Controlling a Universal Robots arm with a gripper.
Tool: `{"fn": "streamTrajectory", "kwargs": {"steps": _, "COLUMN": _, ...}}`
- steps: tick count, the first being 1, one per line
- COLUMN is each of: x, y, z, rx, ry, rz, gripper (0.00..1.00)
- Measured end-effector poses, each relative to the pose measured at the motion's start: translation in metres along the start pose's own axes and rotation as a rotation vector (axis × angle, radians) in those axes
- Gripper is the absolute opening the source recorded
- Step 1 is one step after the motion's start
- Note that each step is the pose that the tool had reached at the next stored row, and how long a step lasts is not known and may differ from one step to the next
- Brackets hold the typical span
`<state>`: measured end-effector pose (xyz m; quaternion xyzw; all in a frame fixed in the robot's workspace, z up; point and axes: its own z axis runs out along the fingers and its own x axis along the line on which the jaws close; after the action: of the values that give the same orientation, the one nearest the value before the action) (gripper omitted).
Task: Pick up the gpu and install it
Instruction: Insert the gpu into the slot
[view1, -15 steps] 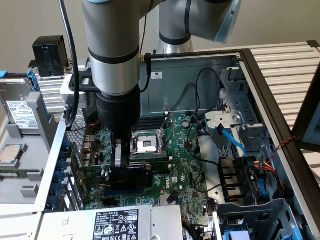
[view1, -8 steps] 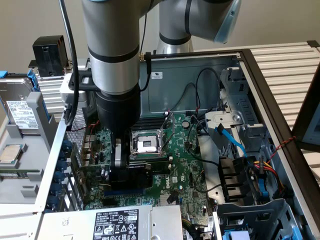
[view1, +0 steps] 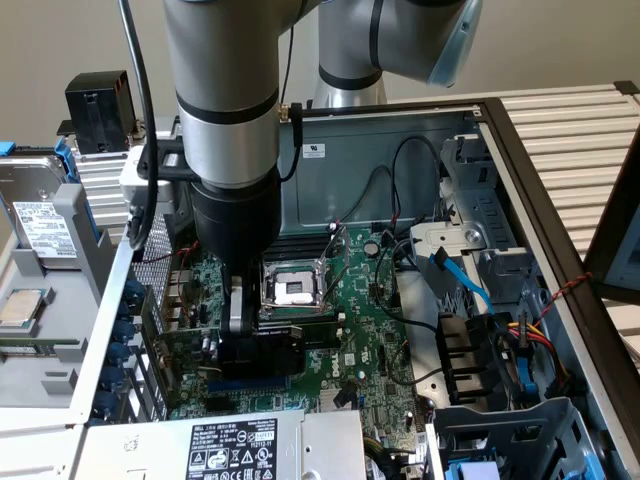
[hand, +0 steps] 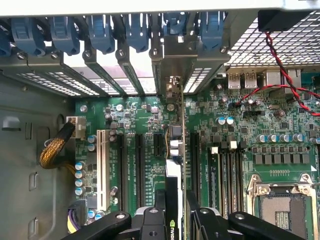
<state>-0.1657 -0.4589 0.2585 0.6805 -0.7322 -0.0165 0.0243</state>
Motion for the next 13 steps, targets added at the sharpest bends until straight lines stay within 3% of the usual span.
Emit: {"fn": "streamTrajectory", "kwargs": {"steps": 13, "x": 0.0000, "y": -0.0001, "z": 0.0017, "rx": 0.0000, "ry": 0.0001, "rz": -0.002, "gripper": 0.27}}
